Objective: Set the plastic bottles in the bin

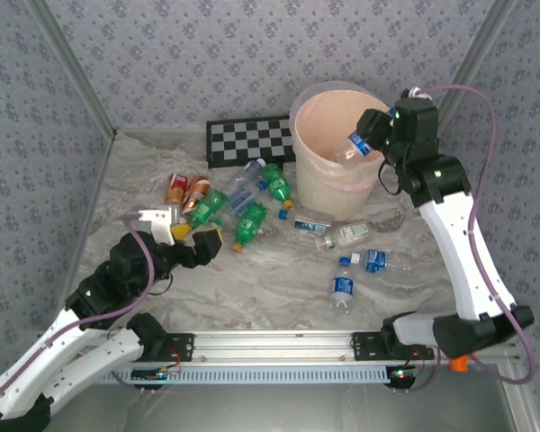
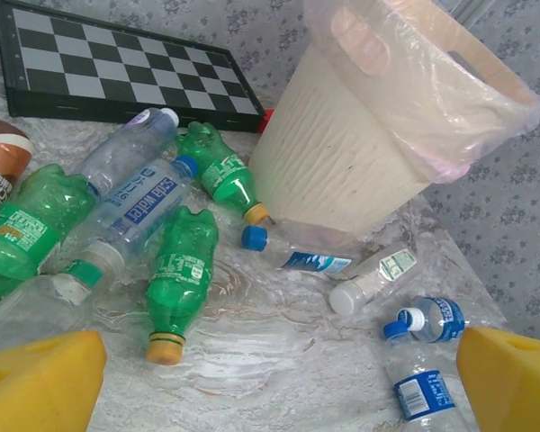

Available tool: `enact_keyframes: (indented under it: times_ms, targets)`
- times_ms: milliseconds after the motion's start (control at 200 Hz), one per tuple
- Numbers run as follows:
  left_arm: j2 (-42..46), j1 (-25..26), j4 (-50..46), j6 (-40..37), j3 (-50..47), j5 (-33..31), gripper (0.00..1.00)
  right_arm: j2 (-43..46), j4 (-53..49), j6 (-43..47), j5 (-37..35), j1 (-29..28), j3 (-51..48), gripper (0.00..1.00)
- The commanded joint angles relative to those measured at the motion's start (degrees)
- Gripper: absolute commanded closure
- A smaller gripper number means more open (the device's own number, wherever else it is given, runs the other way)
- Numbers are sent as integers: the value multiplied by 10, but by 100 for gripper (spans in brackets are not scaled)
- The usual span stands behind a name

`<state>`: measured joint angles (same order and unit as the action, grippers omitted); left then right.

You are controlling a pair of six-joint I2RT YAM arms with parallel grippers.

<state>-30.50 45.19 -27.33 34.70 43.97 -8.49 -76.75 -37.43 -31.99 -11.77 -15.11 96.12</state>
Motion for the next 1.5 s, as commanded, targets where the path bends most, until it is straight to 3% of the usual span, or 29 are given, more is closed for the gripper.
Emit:
enact_keyframes:
  times_ms: [0,225,380,840,1139,1494]
  targets:
    - [9,5,-8,-14,25,17,0,-41,-16,0,29,16,54,45]
    - [12,5,-17,-16,29,18,0,-120,-45,22,11,32,125,43]
    - [18,5,-29,-16,31,10,0,-131,-74,26,0,32,153,0]
    - [0,5,6,-10,17,22,0,3,-20,53,-25,-30,13,0]
    - [-43,10,49,2,3,76,0,97,-27,72,-50,-93,-95,0]
    - [-127,94,102,-23,-7,66,0,207,-80,39,-119,-201,-247,0]
